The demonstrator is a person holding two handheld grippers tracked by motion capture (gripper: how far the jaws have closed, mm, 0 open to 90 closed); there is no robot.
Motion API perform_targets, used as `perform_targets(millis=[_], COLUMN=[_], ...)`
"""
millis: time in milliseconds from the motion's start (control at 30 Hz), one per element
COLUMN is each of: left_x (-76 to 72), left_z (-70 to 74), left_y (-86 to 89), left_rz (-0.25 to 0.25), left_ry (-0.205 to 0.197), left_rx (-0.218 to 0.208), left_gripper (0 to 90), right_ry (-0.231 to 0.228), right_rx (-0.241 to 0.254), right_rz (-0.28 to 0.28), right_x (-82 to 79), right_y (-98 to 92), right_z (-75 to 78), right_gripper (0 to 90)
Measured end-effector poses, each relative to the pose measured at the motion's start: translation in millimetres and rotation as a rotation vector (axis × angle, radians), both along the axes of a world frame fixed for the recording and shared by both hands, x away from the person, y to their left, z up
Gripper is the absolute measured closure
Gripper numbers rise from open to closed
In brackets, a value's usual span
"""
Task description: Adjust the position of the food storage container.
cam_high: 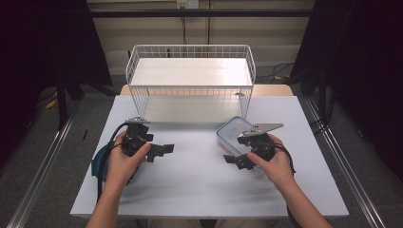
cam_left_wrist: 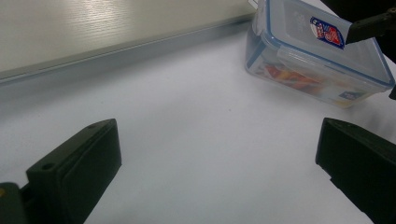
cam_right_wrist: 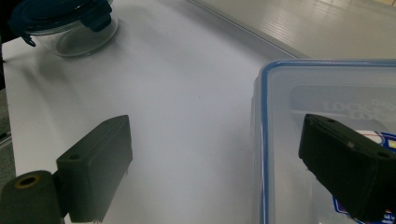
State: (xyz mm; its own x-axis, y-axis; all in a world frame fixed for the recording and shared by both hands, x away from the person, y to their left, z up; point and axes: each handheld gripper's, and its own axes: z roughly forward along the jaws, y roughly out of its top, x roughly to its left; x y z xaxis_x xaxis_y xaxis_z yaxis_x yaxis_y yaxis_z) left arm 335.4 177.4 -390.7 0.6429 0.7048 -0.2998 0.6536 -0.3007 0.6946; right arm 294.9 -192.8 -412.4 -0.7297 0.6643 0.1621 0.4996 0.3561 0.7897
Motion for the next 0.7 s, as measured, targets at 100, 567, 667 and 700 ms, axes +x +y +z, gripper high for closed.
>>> perform_targets(millis=[100, 567, 667, 700], left_x=[0.1, 1.2, 1.4, 1.7], left_z=[0.2, -1.4, -0.6, -0.3], left_y=[0.5, 3.5, 4.8, 5.4], left_rz=[-0.004, -0.013, -0.015, -0.011], left_ry=[-0.001, 0.008, 0.005, 0.003], left_rx=[0.003, 0.017, 0.008, 0.006], left_gripper=[0.1, 0.1, 0.1, 0.1], right_ry=[0.006, 0.024, 0.024, 0.022], right_rx=[0.004, -0.001, -0.01, -0.008], right_rz=[-0.001, -0.076, -0.086, -0.103], right_x=[1.8, 19.0, 23.7, 28.8], right_y=[-0.6, -11.3, -14.0, -18.0], right_z=[-1.6, -0.7, -0.3, 1.1], right_gripper=[9.5, 9.7, 12.1, 17.7])
